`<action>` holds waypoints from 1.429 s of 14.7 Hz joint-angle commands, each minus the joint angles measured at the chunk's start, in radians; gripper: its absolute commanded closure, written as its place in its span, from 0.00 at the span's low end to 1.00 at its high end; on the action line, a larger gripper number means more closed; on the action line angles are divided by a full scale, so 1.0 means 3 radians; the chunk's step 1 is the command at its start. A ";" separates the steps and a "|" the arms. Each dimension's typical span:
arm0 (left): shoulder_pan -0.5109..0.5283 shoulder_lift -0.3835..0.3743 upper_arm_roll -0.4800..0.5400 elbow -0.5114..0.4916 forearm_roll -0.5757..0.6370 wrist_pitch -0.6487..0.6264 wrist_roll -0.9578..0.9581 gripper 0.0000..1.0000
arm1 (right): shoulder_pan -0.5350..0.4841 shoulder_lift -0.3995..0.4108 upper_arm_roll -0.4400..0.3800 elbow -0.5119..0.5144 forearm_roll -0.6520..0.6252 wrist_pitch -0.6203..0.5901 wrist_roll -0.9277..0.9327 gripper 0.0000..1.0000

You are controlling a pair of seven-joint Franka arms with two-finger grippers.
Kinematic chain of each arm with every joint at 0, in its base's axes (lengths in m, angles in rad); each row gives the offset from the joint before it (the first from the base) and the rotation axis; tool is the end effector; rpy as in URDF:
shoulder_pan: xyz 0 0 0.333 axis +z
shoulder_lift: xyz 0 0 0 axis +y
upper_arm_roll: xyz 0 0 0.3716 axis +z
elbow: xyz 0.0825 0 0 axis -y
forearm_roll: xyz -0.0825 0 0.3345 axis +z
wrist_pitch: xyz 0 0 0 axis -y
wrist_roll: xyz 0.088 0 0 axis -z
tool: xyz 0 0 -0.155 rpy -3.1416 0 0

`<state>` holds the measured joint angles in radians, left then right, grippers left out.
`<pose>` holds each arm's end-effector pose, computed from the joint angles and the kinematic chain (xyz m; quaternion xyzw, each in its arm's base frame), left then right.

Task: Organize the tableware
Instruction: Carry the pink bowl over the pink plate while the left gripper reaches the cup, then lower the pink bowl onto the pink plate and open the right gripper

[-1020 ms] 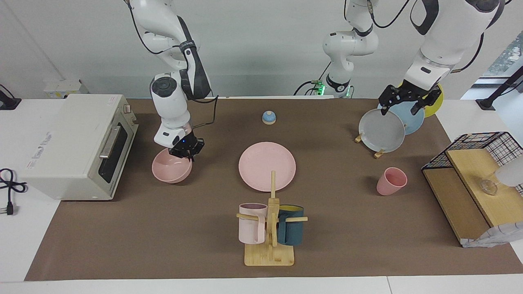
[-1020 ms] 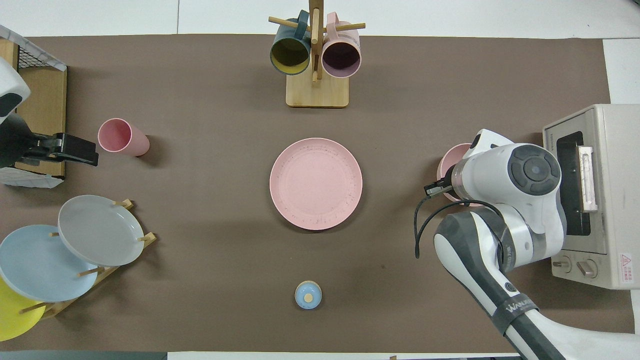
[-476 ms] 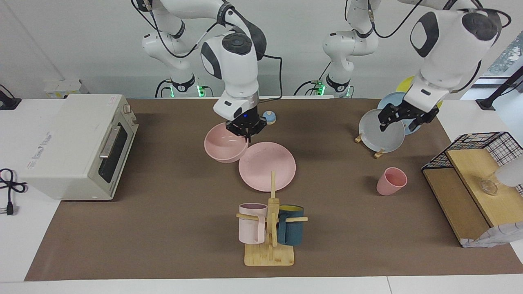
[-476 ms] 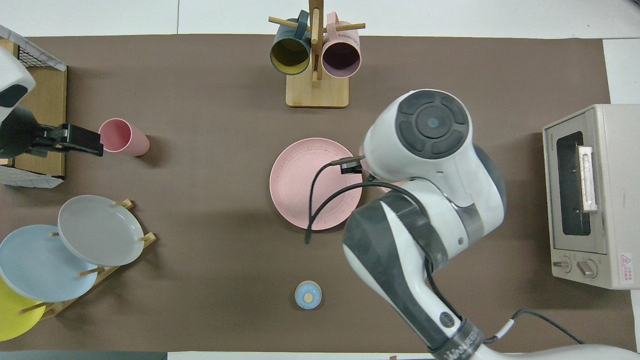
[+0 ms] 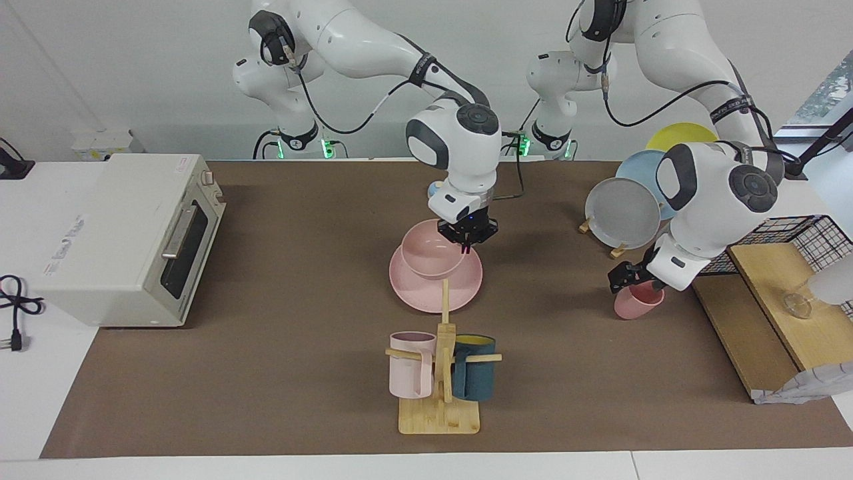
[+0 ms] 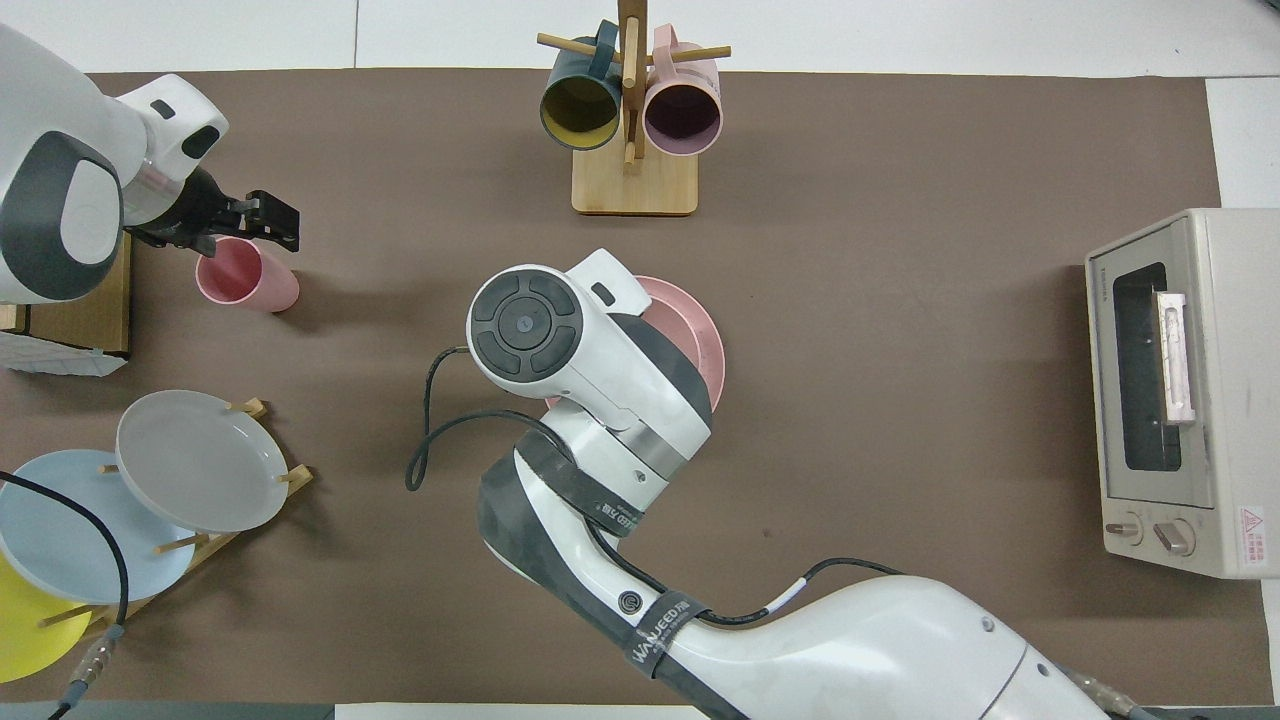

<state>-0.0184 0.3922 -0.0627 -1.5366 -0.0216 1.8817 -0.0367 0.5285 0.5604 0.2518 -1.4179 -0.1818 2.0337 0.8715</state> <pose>0.6391 -0.0488 0.4464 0.9993 -0.0166 -0.0245 0.0208 0.5367 0.4553 0.4057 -0.9988 0.0289 -0.0375 0.0155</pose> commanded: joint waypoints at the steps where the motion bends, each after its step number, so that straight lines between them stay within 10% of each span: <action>1: 0.0010 0.0032 -0.0001 -0.0021 -0.0040 0.0098 -0.0031 0.00 | -0.0033 0.0008 0.0009 0.0037 -0.0033 0.0022 0.0066 1.00; 6: 0.0010 0.0002 0.0004 -0.0247 -0.0040 0.0216 -0.0107 0.00 | -0.0059 -0.0032 0.0015 -0.0172 -0.0028 0.0206 0.0076 1.00; 11: 0.0005 -0.0075 0.0004 -0.0574 -0.0035 0.0548 -0.0241 0.02 | -0.0095 -0.0038 0.0020 -0.0122 0.0018 0.0119 0.0071 0.64; 12: 0.0005 -0.0070 0.0009 -0.0574 -0.0030 0.0544 -0.0241 0.12 | -0.0090 -0.0017 0.0020 0.0016 0.0069 -0.0119 0.0071 0.64; 14: 0.0010 -0.0070 0.0010 -0.0574 -0.0005 0.0513 -0.0175 0.80 | -0.0135 -0.0007 0.0020 0.0521 0.0095 -0.0564 0.0025 0.64; 15: 0.0015 -0.0070 0.0010 -0.0569 0.0051 0.0498 -0.0078 1.00 | -0.0257 -0.0068 0.0030 0.0619 0.0125 -0.0728 -0.0066 0.63; 21: -0.0010 -0.0054 0.0004 -0.0462 0.0266 0.0427 0.0245 1.00 | -0.1284 -0.0905 -0.0011 0.0315 0.0289 -0.1670 -0.2063 0.49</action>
<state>-0.0177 0.3986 -0.0619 -1.6684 0.0257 2.0156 0.0188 0.2527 0.3689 0.2402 -1.2332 -0.1203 1.5691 0.4223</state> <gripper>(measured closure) 0.956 0.529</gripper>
